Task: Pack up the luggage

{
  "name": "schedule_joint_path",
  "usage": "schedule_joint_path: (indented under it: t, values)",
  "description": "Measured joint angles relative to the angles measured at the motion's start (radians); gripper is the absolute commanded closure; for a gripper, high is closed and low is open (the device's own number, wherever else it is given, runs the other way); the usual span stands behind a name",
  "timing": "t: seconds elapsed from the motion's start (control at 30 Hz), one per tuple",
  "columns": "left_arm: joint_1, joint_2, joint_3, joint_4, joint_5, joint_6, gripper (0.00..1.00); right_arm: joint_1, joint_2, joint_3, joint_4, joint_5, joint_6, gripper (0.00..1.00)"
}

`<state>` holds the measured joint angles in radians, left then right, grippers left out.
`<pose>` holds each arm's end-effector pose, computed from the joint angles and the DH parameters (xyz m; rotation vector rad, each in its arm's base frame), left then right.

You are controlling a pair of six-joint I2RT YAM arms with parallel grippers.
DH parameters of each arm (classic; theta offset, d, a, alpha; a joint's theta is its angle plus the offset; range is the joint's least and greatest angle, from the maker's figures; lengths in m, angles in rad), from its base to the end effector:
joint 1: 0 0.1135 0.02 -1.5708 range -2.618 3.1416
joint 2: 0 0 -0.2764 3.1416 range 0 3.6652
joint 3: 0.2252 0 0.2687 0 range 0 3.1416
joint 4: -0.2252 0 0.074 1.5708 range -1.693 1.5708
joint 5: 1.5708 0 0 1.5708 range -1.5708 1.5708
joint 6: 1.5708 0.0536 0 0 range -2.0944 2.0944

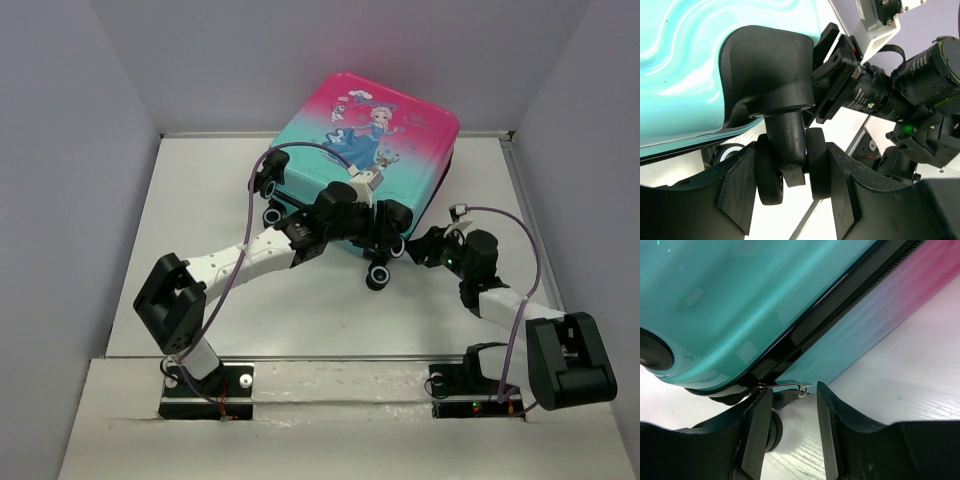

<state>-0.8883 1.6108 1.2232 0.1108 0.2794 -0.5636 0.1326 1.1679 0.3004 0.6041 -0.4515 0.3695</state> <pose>0.2515 -0.3329 0.3119 0.5395 1.9632 -1.2283 0.2396 0.0555 0.1750 -0.1044 1.8725 0.7624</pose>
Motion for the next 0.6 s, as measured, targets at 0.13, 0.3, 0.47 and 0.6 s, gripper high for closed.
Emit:
schedule_joint_path:
  t: [0.13, 0.3, 0.47, 0.6]
  values:
    - [0.003, 0.0, 0.003, -0.014, 0.0, 0.005, 0.94, -0.01, 0.06, 0.006, 0.053, -0.066, -0.008, 0.49]
    - [0.006, 0.0, 0.008, -0.024, -0.001, 0.005, 0.94, -0.011, 0.091, 0.006, 0.078, -0.1, -0.023, 0.54]
    - [0.006, 0.0, 0.016, -0.035, -0.004, 0.005, 0.94, -0.009, 0.123, 0.009, 0.128, -0.164, -0.034, 0.64]
    - [0.006, 0.0, 0.019, -0.04, -0.011, 0.006, 0.94, -0.005, 0.184, 0.013, 0.195, -0.248, -0.025, 0.78]
